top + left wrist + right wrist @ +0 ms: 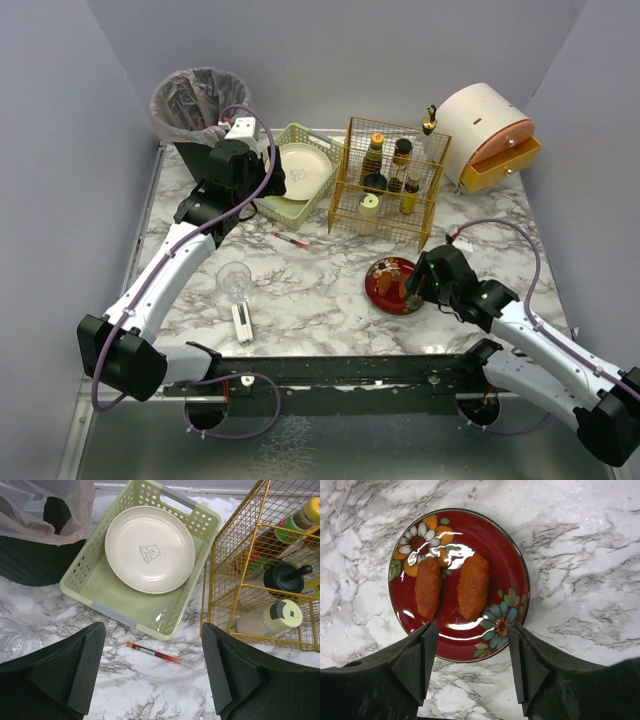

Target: Clear the kitchen counter

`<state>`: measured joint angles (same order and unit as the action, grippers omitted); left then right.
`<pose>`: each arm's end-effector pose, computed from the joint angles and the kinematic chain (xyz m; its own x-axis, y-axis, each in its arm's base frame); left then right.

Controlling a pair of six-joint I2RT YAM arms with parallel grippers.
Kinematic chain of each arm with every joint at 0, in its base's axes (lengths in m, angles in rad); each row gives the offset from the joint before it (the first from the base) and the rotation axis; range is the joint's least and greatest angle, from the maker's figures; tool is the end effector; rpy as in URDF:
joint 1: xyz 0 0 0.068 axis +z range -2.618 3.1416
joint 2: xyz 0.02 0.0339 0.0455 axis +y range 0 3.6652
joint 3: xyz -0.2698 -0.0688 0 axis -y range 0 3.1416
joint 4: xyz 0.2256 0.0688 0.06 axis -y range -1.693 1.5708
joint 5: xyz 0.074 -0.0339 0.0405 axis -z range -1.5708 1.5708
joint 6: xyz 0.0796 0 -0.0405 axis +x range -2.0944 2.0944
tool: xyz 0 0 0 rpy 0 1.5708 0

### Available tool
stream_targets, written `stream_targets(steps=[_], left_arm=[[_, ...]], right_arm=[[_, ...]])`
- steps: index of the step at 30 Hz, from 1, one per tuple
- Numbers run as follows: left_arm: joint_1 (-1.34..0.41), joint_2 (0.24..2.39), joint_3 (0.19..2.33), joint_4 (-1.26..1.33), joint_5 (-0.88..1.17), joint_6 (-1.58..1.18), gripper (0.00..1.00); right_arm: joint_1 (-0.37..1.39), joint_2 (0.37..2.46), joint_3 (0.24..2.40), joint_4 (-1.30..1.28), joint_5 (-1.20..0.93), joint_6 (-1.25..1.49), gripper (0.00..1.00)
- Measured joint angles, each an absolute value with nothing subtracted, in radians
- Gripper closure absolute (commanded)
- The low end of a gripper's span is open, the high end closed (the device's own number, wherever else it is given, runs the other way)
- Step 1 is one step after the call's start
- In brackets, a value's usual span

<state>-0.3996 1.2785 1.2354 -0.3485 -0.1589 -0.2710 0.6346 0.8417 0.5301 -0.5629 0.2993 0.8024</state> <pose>0.2917 -0.1095 0.3638 -0.4055 -0.1157 -0.9067 0.1462 0.9710 -0.1892 0.1505 0.0817 0.1875 -0.7272 0.3178 -0.6084 0.1564 0.9398 0.3040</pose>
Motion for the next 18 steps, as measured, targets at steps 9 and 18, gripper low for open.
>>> stream_targets(steps=[9, 18], left_arm=[[-0.400, 1.279, 1.228, -0.372, -0.144, -0.307, 0.17], [-0.400, 1.279, 1.218, -0.392, -0.130, -0.318, 0.17]], right_arm=[[0.506, 0.753, 0.465, -0.572, 0.278, 0.855, 0.39], [0.412, 0.782, 0.393, -0.511, 0.236, 0.909, 0.54]])
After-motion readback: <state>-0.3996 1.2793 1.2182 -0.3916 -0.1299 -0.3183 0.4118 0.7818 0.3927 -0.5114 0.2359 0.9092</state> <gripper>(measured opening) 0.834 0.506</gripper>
